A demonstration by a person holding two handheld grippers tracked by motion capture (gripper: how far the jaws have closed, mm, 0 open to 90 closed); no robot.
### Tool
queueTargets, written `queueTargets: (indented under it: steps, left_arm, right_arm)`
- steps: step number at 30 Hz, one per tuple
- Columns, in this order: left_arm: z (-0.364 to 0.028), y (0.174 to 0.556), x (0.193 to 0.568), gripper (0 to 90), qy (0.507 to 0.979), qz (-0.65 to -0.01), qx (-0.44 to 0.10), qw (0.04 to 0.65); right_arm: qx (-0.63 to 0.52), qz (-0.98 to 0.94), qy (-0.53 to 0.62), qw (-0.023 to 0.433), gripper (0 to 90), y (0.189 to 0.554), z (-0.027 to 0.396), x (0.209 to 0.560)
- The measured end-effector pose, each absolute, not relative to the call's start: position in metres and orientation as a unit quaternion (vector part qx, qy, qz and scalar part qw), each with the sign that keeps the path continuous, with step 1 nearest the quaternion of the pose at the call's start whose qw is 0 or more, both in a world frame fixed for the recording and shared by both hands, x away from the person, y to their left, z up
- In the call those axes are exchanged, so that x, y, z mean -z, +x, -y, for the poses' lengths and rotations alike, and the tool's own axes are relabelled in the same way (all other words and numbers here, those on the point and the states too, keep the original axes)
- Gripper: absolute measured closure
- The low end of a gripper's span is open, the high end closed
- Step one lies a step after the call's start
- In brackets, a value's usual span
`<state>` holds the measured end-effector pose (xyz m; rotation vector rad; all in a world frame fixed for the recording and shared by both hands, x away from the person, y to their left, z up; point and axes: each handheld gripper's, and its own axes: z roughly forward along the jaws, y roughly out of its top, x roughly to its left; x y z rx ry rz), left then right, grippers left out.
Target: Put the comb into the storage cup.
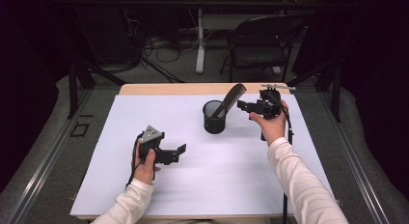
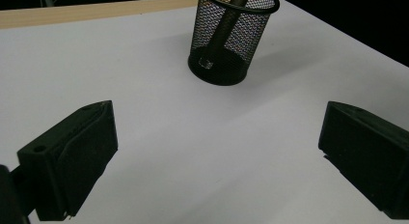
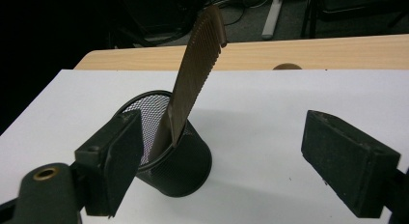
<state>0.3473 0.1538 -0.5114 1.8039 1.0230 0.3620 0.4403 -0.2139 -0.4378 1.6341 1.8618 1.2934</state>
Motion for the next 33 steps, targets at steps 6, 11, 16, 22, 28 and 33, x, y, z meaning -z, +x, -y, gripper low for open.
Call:
queueTargets:
  steps: [6, 11, 16, 22, 28, 33]
  left_arm:
    - [-0.158, 0.347, 0.506, 0.3, 0.744, -0.424, -0.147, 0.496]
    - [-0.16, 0.346, 0.5, 0.3, 0.748, -0.419, -0.15, 0.493]
    - [-0.165, 0.347, 0.495, 0.3, 0.747, -0.421, -0.15, 0.493]
    - [-0.174, 0.349, 0.49, 0.3, 0.74, -0.425, -0.147, 0.5]
    - [-0.182, 0.349, 0.484, 0.3, 0.733, -0.43, -0.151, 0.505]
    - [-0.189, 0.35, 0.482, 0.3, 0.727, -0.435, -0.153, 0.509]
  right_arm:
    - [-0.461, -0.661, 0.565, 0.178, 14.9, 0.428, 0.217, 0.432]
    - [-0.46, -0.676, 0.542, 0.194, 14.9, 0.416, 0.217, 0.426]
    - [-0.468, -0.684, 0.523, 0.199, 14.9, 0.402, 0.215, 0.42]
    - [-0.471, -0.697, 0.501, 0.204, 14.9, 0.385, 0.207, 0.417]
    - [-0.48, -0.7, 0.489, 0.199, 14.9, 0.369, 0.202, 0.415]
    - [-0.486, -0.701, 0.484, 0.198, 15.0, 0.359, 0.199, 0.414]
